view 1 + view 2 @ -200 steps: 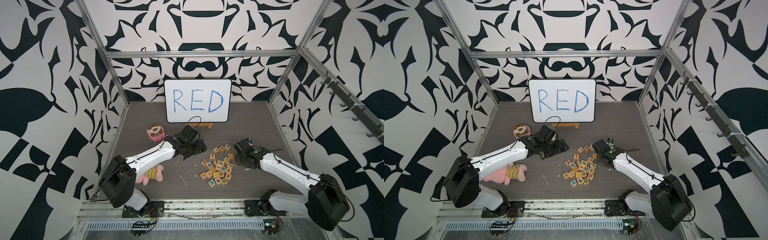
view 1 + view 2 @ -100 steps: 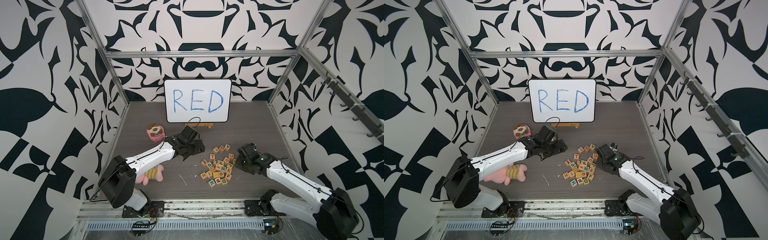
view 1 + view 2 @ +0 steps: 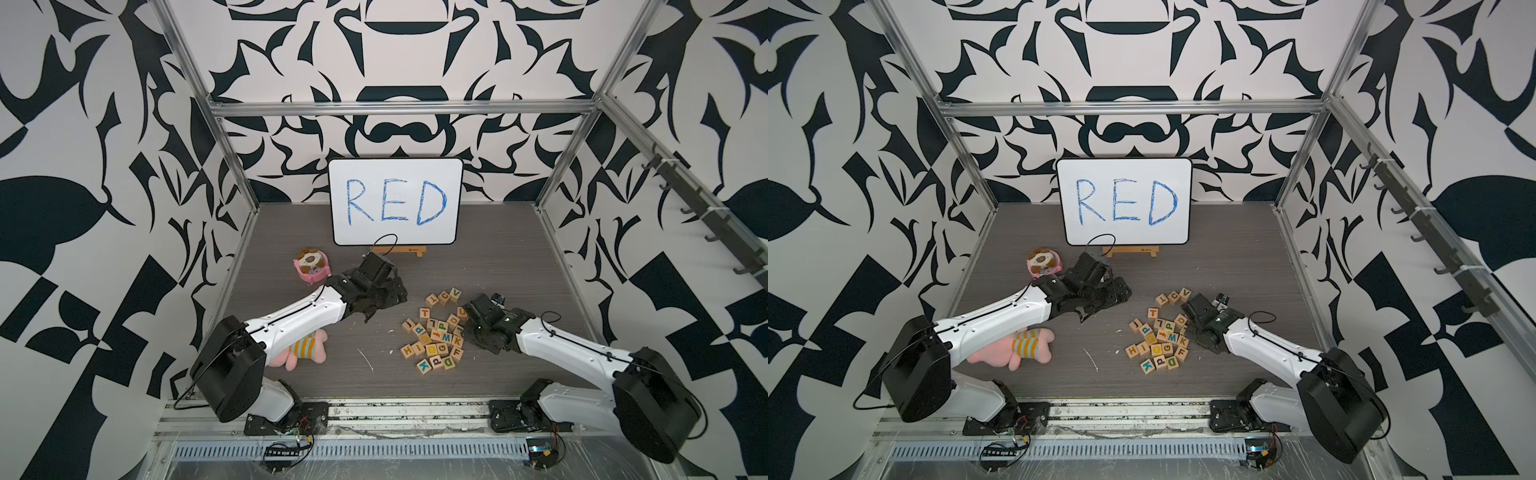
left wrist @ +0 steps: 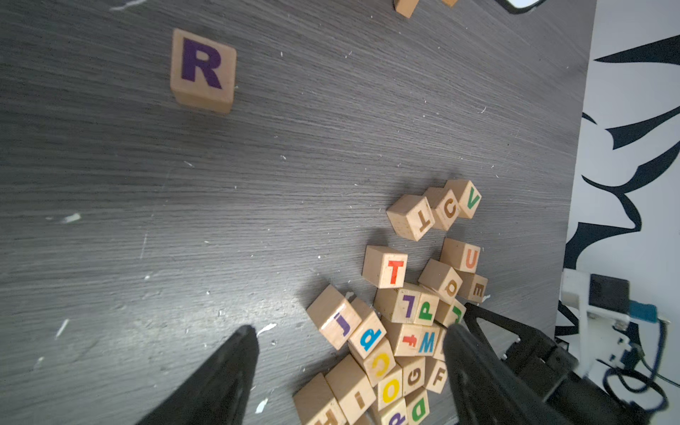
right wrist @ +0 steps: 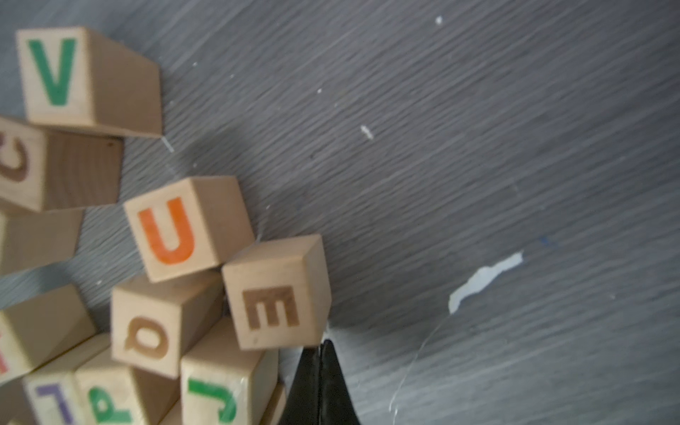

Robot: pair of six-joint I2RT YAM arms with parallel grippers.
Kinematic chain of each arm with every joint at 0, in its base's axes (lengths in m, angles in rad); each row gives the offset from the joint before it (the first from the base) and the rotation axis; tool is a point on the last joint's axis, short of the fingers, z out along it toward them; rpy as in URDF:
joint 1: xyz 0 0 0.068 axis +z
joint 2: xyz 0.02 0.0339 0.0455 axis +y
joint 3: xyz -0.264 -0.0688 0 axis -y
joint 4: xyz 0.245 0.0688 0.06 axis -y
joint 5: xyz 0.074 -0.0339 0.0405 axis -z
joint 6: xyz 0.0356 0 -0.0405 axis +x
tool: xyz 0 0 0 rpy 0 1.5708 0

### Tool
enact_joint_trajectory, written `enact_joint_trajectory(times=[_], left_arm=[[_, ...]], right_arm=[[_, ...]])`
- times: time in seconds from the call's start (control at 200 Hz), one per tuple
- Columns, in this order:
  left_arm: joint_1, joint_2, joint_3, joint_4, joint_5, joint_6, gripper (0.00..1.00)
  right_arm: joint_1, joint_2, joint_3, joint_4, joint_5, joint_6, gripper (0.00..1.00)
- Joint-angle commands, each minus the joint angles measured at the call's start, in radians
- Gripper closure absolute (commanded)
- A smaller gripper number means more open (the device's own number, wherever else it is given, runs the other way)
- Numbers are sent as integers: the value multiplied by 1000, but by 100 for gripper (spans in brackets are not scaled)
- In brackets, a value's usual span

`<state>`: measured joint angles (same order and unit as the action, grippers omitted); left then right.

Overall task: Assemble the uppercase word "red" with letter blocks
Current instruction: Adjust the letter block at the center of the board.

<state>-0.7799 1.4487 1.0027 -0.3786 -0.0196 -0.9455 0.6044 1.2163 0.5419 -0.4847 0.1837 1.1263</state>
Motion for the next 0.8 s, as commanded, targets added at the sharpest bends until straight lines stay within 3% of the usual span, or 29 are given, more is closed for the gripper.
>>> enact_joint_trajectory(times=[0.0,0.21,0.375,0.515,0.625,0.795], left_arm=[[-1,-45,-29,15,-36,-5,16],[-1,-66,-53,38,-46,-12,16],[-1,-71,-50,36,-51,-9,16],[-1,-79,-49,32,-67,-8,16],[-1,-84,-53,28,-88,-7,16],[-1,-93,-57,25,-109,-6,16]], right_arm=[[-15,34,34,29,82,-14,100],[-72,88,78,54,134,-51,100],[-153,117,84,160,72,-114,100],[-170,113,125,107,71,-157,99],[-170,55,121,40,72,-184,92],[-169,-97,86,-57,38,-177,67]])
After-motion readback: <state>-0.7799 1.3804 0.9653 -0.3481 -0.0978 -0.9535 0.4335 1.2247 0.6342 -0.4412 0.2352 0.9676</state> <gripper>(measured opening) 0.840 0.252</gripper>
